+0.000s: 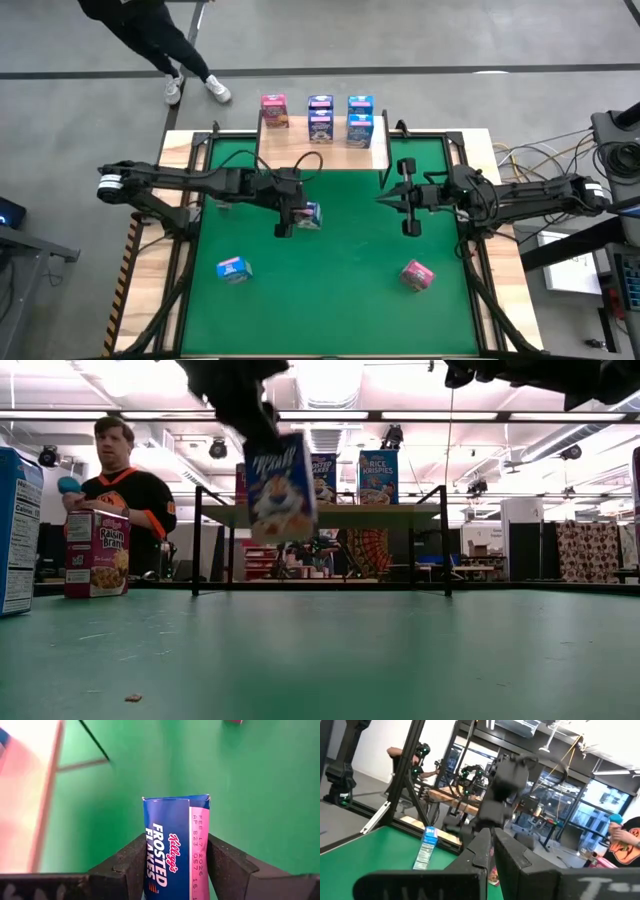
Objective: Stack cereal on shelf
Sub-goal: Put the blue cereal box on the shelf aligned with the other blue cereal boxes
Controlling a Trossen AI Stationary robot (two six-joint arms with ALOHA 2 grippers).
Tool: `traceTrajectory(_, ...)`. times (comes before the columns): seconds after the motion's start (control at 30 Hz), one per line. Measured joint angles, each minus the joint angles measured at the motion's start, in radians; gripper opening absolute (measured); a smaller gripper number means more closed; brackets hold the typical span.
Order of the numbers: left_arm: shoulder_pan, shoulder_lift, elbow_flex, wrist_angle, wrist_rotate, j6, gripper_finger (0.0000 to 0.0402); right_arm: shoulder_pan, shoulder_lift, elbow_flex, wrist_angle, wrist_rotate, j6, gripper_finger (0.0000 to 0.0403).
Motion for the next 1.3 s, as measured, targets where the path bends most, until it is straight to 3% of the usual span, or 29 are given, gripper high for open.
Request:
traceTrajectory(0.43,0.077,-0.001,0.277,-0.134,0.000,0.202,0.0164,0.000,0.000,0.000,-0.001,0.006,-0.006,0.0012)
traceTrajectory(0.87,0.269,0.079,0.310,-0.127,0.031,0.197,0.0168,0.000,0.000,0.002,-0.010,0.007,0.004,0.0012)
traceTrajectory(1.3,0.321,0.151,0.411,-0.139,0.019,0.272,0.0195,0.000,0.000,0.005,-0.015,0.008,0.001,0.0012)
